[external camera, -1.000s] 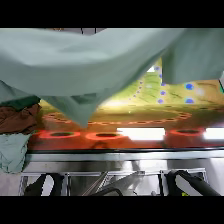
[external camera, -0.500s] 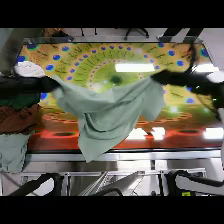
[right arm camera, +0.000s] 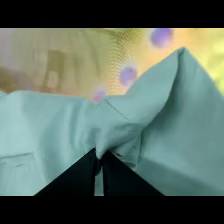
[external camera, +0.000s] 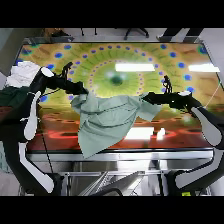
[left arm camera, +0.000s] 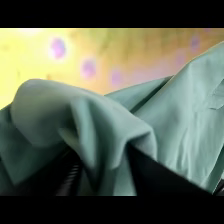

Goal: Fold the shirts.

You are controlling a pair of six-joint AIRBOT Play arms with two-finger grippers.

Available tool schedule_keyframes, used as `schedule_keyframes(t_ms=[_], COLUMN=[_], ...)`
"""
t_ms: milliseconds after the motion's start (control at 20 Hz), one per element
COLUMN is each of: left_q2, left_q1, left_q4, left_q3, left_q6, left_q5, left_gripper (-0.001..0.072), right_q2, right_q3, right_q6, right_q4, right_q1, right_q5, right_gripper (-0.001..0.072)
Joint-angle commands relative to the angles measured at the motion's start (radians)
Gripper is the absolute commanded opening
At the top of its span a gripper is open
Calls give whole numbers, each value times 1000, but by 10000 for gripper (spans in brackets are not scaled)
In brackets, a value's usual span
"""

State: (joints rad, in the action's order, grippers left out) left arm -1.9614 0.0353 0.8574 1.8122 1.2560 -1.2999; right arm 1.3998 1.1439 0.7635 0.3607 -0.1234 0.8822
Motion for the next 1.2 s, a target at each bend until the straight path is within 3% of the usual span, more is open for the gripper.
schedule_keyframes(t_ms=[0,150,350,450,500,550,600,800,950,1100,1150], left_q2=[-50,-10,182,328,395,460,525,695,742,701,672], left_q1=[0,-17,-12,-11,-17,-18,-18,32,113,190,211], left_q4=[18,19,206,253,250,250,250,179,82,17,-14], left_q3=[194,185,-168,-445,-571,-690,-807,-1144,-1268,-1309,-1306], left_q6=[129,192,221,217,207,207,202,203,202,183,154], left_q5=[-136,-291,-343,-277,-246,-220,-186,47,249,338,339], left_gripper=[695,694,694,694,694,694,694,694,694,692,633], right_q2=[21,19,19,19,19,19,19,20,20,20,20], right_q3=[74,113,122,122,122,122,122,122,122,122,122], right_q6=[-17,-17,-17,-17,-17,-17,-17,-32,-31,-31,-32], right_q4=[-5,-2,-2,-2,-2,-2,-2,-3,-3,-3,-3], right_q1=[-16,-49,-128,-172,-193,-211,-228,-235,-223,-222,-222], right_q5=[-2,70,174,200,204,204,204,204,211,226,226], right_gripper=[287,295,304,305,340,451,479,479,479,479,478])
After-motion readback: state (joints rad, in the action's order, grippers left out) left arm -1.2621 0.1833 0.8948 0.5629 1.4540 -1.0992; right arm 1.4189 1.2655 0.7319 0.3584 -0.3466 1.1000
